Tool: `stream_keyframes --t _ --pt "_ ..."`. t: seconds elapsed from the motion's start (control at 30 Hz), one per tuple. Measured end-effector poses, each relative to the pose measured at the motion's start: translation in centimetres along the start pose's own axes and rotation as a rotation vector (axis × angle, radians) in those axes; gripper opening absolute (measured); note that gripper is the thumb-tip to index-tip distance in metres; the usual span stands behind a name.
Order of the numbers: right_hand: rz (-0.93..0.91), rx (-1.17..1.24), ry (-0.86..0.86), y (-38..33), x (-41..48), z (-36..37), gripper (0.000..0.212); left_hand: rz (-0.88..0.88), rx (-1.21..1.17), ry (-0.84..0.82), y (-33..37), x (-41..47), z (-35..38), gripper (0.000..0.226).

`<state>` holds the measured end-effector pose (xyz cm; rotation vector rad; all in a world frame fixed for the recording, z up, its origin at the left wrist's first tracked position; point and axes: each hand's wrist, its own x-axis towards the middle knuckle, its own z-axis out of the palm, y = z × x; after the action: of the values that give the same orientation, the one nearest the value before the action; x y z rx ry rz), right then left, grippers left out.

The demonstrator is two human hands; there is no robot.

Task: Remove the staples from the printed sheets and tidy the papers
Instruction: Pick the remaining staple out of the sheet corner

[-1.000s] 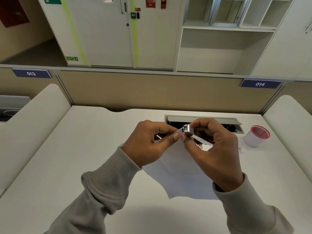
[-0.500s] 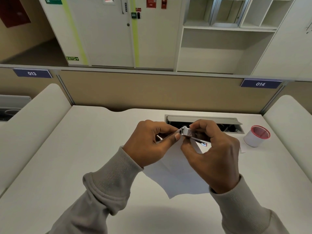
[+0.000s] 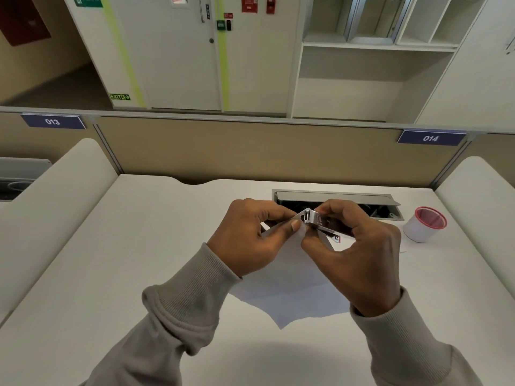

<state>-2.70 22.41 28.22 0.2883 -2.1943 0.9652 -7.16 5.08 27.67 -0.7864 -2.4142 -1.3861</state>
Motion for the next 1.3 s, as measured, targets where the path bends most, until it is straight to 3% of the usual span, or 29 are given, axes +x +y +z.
stream_keyframes --t 0.17,0.37,0.57,0.63,0.83,1.13,1.3 --pt "0.052 0.044 0.0 0.4 0.0 -0.1 0.025 0.037 0.038 0.004 0.2 0.1 0.2 0.015" --pt "0.162 0.101 0.166 0.9 0.9 -1.8 0.02 -0.064 0.077 0.043 -1.0 0.0 -0.9 0.02" --pt "0.168 0.107 -0.094 0.1 -0.7 -0.6 0.023 -0.109 -0.004 0.079 -0.6 0.4 -0.9 0.02" --pt "0.148 0.071 -0.112 -0.2 -1.5 0.1 0.025 -0.119 -0.007 0.083 -0.6 0.5 -0.8 0.021" --pt "0.135 -0.086 0.04 0.2 -2.6 2.0 0.03 -0.158 -0.025 0.146 -0.6 0.2 -0.5 0.019" --pt "0.057 -0.051 0.081 0.5 -2.4 2.4 0.033 -0.162 -0.062 0.15 -0.2 -0.3 0.2 0.013" --pt "0.083 0.01 0.091 0.4 -2.1 2.4 0.031 -0.156 -0.079 0.171 0.0 -0.5 0.5 0.022"
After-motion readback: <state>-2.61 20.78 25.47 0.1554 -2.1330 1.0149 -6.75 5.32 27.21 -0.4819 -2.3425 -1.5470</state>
